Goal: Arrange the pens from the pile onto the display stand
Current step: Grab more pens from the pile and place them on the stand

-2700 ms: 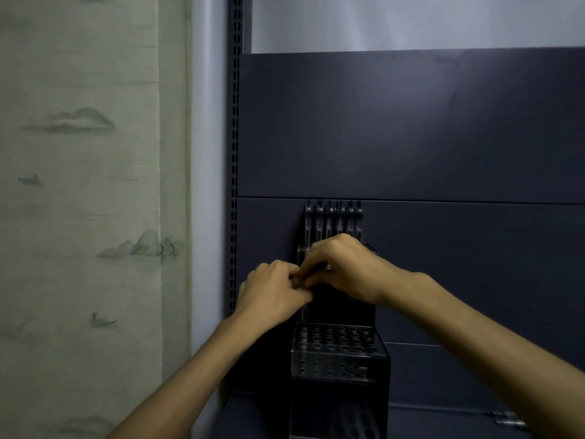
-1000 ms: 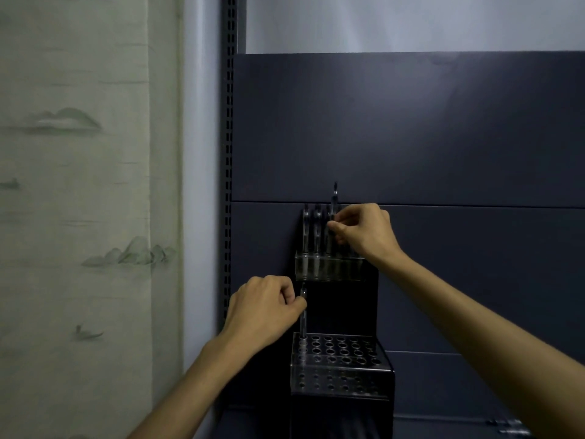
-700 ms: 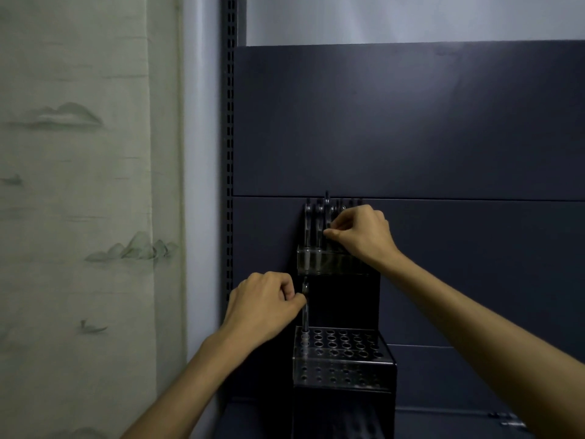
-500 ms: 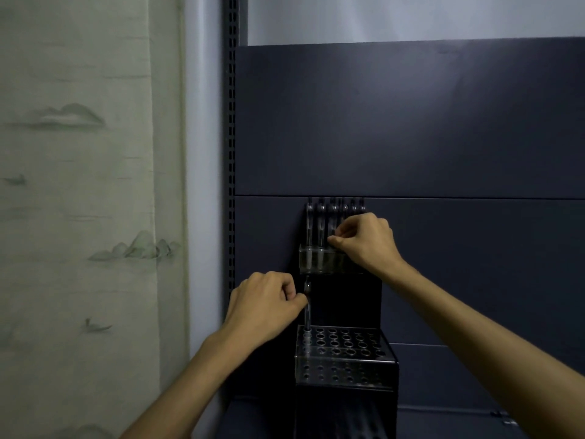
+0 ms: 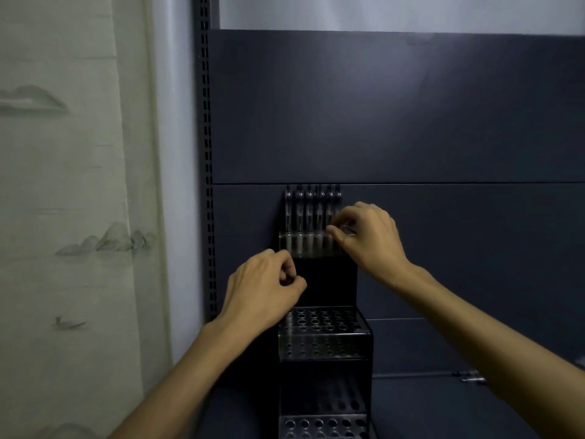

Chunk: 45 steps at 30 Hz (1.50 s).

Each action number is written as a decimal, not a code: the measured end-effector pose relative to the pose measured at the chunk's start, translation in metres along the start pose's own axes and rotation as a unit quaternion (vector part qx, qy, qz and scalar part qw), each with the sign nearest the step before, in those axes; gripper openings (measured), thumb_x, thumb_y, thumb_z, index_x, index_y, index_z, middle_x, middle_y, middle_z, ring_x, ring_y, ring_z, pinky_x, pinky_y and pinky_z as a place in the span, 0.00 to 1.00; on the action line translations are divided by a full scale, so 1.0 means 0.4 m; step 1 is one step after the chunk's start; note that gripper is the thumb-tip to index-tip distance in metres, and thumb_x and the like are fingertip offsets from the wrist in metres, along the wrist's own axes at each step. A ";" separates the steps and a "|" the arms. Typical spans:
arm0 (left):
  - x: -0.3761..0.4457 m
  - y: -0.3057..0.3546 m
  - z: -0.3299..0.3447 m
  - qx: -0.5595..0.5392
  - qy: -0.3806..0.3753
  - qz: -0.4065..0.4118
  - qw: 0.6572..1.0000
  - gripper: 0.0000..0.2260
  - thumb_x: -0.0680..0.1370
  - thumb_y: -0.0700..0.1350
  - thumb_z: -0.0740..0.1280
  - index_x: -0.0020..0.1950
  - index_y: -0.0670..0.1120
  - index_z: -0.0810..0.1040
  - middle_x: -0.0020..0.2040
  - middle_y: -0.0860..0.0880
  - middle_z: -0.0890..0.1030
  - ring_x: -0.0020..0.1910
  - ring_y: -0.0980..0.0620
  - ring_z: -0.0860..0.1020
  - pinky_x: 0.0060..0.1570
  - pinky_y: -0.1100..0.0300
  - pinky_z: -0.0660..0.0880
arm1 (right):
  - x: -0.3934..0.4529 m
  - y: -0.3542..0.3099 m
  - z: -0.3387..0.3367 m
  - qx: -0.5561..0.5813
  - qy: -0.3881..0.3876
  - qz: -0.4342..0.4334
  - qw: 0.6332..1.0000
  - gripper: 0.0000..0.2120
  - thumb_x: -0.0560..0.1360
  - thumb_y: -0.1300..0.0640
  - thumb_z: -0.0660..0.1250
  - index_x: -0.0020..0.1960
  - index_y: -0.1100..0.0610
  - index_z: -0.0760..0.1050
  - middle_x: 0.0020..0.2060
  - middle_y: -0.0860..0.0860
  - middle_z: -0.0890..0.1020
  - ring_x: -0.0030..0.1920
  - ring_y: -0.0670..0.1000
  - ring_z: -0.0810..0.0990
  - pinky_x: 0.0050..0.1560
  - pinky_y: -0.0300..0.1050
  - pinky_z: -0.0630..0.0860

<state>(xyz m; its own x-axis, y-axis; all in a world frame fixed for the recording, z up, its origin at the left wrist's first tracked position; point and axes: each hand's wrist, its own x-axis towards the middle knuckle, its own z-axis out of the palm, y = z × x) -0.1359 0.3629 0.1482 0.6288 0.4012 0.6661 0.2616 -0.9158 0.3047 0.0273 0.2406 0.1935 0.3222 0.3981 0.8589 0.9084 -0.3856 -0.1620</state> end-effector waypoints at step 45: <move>-0.053 0.746 0.706 -0.010 -0.184 0.028 0.983 0.19 0.79 0.55 0.64 0.70 0.54 0.73 0.68 0.54 0.74 0.66 0.53 0.72 0.59 0.58 0.69 | -0.477 0.955 -0.402 -0.052 -0.184 0.126 0.973 0.09 0.77 0.50 0.69 0.56 0.49 0.81 0.52 0.47 0.84 0.53 0.50 0.81 0.47 0.47 0.76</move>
<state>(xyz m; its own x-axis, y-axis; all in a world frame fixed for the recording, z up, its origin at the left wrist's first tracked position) 0.1353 0.0763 0.0327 0.8648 0.3130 0.3926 0.2063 -0.9344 0.2906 0.2700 -0.1163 0.0459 0.6226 0.5442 0.5624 0.7622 -0.5844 -0.2783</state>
